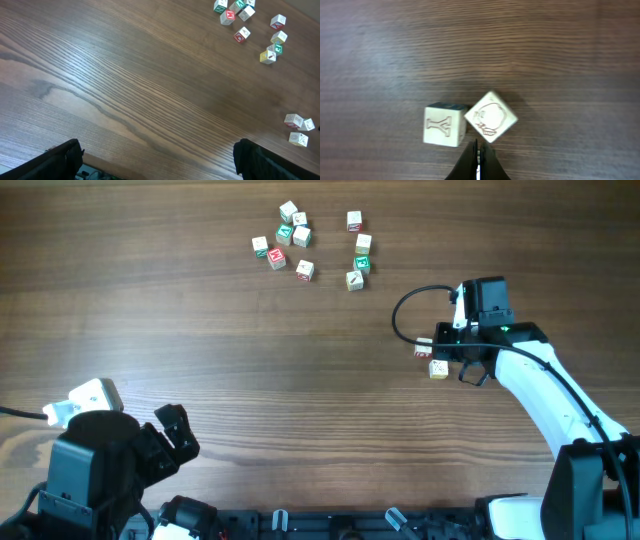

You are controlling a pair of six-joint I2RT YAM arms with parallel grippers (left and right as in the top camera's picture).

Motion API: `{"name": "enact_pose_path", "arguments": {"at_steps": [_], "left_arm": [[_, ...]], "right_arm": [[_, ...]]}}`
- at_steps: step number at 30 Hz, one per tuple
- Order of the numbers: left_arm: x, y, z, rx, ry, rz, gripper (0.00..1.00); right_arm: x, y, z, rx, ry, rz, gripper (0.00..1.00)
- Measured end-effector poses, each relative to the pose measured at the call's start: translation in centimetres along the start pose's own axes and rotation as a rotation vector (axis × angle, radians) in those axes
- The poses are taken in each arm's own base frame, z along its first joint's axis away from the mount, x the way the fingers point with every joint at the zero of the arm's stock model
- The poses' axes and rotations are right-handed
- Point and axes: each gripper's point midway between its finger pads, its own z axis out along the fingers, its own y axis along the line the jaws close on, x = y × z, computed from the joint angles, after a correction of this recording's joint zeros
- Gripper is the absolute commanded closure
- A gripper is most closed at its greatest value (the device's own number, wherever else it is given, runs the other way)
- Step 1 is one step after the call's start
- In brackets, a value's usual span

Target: Form a circle

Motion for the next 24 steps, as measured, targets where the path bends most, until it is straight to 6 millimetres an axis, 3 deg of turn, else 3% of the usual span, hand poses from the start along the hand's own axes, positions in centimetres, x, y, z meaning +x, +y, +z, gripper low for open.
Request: {"name": "enact_pose_path", "arguments": {"at_steps": [7,12,24], "left_arm": [[0.0,0.0,0.0,0.0,0.0,0.0,0.0],[0.0,0.0,0.0,0.0,0.0,0.0,0.0],[0.0,0.0,0.0,0.0,0.0,0.0,0.0]], "right_arm": [[1.7,-2.8,0.4,0.155,0.016,0.243,0.96],[2.9,-3.3,2.5,0.189,0.074,0.282,0.96],[2.0,-2.6,2.8,0.148,0.045,0.266,0.96]]}}
